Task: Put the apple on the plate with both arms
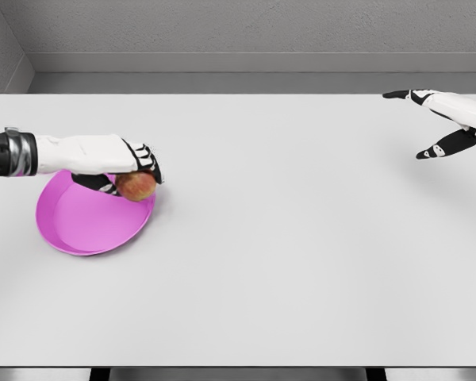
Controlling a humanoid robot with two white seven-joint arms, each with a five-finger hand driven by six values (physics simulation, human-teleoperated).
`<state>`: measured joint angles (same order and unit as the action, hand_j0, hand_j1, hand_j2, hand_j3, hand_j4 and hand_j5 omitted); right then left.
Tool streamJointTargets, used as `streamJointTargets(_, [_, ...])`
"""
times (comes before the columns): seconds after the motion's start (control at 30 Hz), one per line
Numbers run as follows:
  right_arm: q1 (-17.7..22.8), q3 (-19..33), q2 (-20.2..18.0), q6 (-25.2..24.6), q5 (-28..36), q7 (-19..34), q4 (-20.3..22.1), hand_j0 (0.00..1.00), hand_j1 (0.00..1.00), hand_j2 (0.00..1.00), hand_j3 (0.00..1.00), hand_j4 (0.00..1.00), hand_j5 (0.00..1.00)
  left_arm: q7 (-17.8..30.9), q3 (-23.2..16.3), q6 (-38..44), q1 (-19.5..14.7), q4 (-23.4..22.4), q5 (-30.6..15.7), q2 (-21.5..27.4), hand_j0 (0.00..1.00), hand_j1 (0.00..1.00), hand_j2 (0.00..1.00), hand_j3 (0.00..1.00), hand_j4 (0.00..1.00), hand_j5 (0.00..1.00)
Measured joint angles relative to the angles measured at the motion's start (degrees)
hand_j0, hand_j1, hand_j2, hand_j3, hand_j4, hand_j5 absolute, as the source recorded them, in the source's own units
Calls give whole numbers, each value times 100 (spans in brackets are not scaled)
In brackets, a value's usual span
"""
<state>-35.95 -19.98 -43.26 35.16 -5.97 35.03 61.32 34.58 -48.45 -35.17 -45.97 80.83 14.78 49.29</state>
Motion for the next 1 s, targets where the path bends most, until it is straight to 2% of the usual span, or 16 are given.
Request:
streamJointTargets(0.07, [9, 0, 1, 0, 0, 0, 0, 100, 100, 100, 100, 100, 100, 7, 17, 1, 0, -171, -10, 45, 44, 44, 44, 44, 44, 44])
streamJointTargets(0.1, [0, 0, 1, 0, 0, 0, 0, 100, 100, 100, 100, 100, 100, 11, 22, 1, 0, -229, -12, 58, 51, 51, 51, 51, 51, 51])
streamJointTargets(0.13, [0, 0, 0, 0, 0, 0, 0, 100, 100, 100, 100, 100, 100, 12, 27, 1, 0, -270, -16, 66, 60, 60, 60, 60, 60, 60])
streamJointTargets(0.17, [0, 0, 1, 0, 0, 0, 0, 100, 100, 100, 100, 100, 100, 10, 30, 1, 0, -300, -20, 70, 87, 87, 87, 87, 87, 87])
streamJointTargets(0.2, [0, 0, 1, 0, 0, 0, 0, 100, 100, 100, 100, 100, 100, 4, 33, 2, 9, -328, -28, 70, 96, 96, 96, 96, 96, 96])
streamJointTargets(0.23, [0, 0, 0, 0, 0, 0, 0, 100, 100, 100, 100, 100, 100, -4, 36, 2, 9, -371, -37, 67, 100, 100, 100, 100, 100, 100])
streamJointTargets(0.5, [9, 0, 1, 0, 0, 0, 46, 100, 100, 100, 100, 100, 100, -52, 117, 3, -9, -673, -159, 80, 100, 100, 100, 100, 100, 100])
streamJointTargets(0.6, [9, -1, 1, 0, 0, 0, 52, 100, 100, 100, 100, 100, 100, -63, 280, 3, -9, -879, -315, 79, 100, 100, 100, 100, 100, 100])
streamJointTargets(0.77, [53, 0, 3, 0, -1, 0, 60, 100, 100, 100, 100, 100, 100, -62, 755, 5, -105, -2189, -847, -150, 100, 100, 100, 100, 100, 100])
streamJointTargets(1.0, [35, 0, 1, 0, 1, 0, 69, 100, 100, 100, 100, 100, 100, -55, 956, 2, -141, -3038, -969, -352, 100, 100, 100, 100, 100, 100])
